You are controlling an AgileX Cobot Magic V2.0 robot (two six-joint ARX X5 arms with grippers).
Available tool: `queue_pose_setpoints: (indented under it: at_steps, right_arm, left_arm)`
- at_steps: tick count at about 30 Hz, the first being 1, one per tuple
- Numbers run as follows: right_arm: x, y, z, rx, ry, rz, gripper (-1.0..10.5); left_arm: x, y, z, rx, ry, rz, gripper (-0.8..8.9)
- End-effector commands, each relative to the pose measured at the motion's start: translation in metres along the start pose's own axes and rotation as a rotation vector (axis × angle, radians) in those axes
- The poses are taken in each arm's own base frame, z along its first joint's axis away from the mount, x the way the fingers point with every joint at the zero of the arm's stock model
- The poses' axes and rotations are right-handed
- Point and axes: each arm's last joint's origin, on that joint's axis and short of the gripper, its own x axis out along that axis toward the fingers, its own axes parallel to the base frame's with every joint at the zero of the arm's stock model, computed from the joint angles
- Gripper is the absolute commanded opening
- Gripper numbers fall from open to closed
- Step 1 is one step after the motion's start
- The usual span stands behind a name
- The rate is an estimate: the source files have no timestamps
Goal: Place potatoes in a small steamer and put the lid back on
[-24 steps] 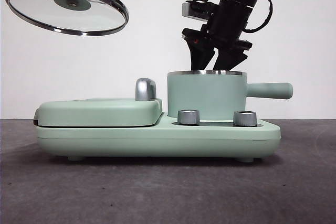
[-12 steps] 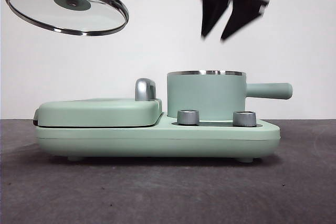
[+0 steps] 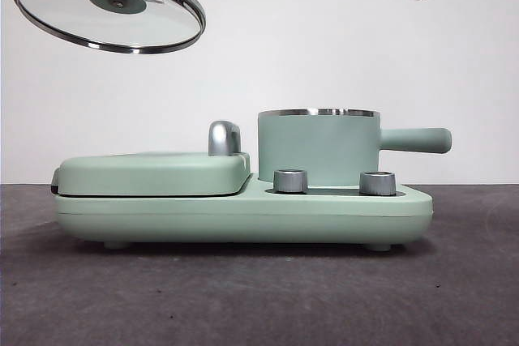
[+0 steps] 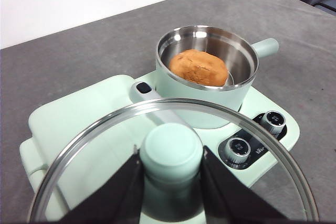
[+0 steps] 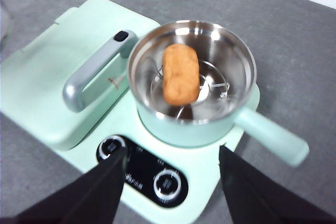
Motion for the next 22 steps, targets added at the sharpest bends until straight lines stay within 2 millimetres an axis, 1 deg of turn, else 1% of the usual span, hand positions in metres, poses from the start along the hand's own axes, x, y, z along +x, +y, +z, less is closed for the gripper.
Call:
queue_pose_setpoints:
  at_steps: [1,7,11,15,22]
  right_arm:
    - [-0.016,0.003,-0.012,0.046,-0.038,0.003,2.8]
    - [-0.052,0.008,-0.044,0.068,-0.116,0.008,2.8]
    - [-0.070,0.010,-0.061,0.063,-0.160,0.008,2.8]
    - [-0.084,0.012,-0.076,0.088,-0.161,-0.011,2.8]
    - [-0.094,0.013,-0.094,0.099,-0.120,-0.027,2.8]
  left_arm:
    - [-0.001,-0.001,0.008,0.022,-0.048,-0.009,0.13]
    - [0.003,-0.003,0.015,0.048,-0.118,-0.021,0.13]
    - [0.012,-0.008,0.021,0.072,-0.174,-0.047,0.13]
    - [0.030,-0.013,0.024,0.088,-0.198,-0.082,0.13]
    - [0.072,-0.021,0.031,0.100,-0.202,-0.111,0.13]
